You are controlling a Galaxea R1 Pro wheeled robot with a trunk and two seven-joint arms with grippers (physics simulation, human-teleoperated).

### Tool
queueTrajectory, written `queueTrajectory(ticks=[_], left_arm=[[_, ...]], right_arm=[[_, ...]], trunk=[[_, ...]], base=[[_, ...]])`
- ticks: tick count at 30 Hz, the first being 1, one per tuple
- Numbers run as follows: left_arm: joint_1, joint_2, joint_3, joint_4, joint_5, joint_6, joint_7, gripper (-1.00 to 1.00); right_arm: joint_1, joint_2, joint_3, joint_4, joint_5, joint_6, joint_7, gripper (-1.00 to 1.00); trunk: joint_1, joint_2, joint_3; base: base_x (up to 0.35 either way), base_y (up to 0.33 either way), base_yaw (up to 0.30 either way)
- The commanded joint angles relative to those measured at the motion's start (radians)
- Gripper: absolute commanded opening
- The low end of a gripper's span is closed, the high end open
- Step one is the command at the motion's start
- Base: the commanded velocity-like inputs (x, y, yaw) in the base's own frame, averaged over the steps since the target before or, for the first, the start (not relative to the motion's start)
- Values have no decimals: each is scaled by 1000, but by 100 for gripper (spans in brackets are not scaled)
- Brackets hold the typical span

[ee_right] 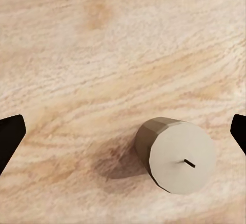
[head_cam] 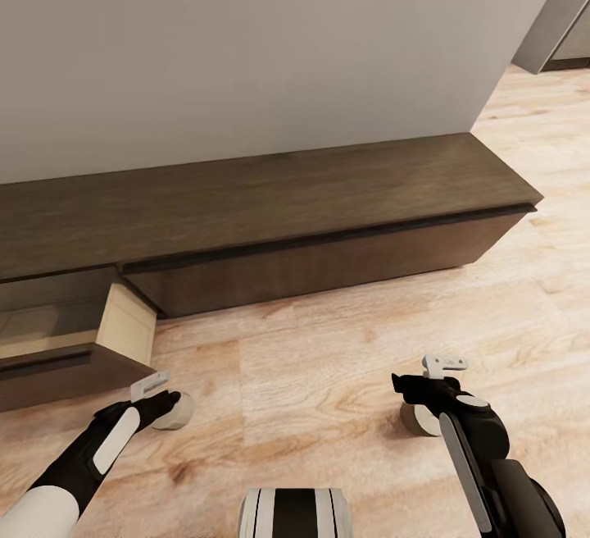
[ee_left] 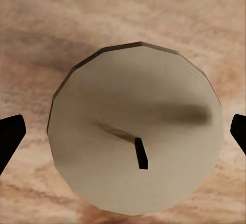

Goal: Place each of the two pumpkins and all three candles from the living room inside a cabinet in the living room (use any cabinet), then make sure every cabinet is closed, and position the cauldron so it is next to a table in the living room.

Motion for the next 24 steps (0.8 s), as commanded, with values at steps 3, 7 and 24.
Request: queueTrajectory(ticks=[3,7,24], left_arm=[[0,-1,0,0,0,0,0,100],[0,-2,-1,0,0,0,0,100],[0,-5,-1,0,1,0,-1,100]], right_arm=[[0,0,0,0,0,0,0,100],[2,0,0,0,0,0,0,100],[2,0,0,0,0,0,0,100]], trunk=[[0,0,0],[0,0,0],[2,-1,-19]], base=[[0,0,0],[0,0,0],[0,0,0]])
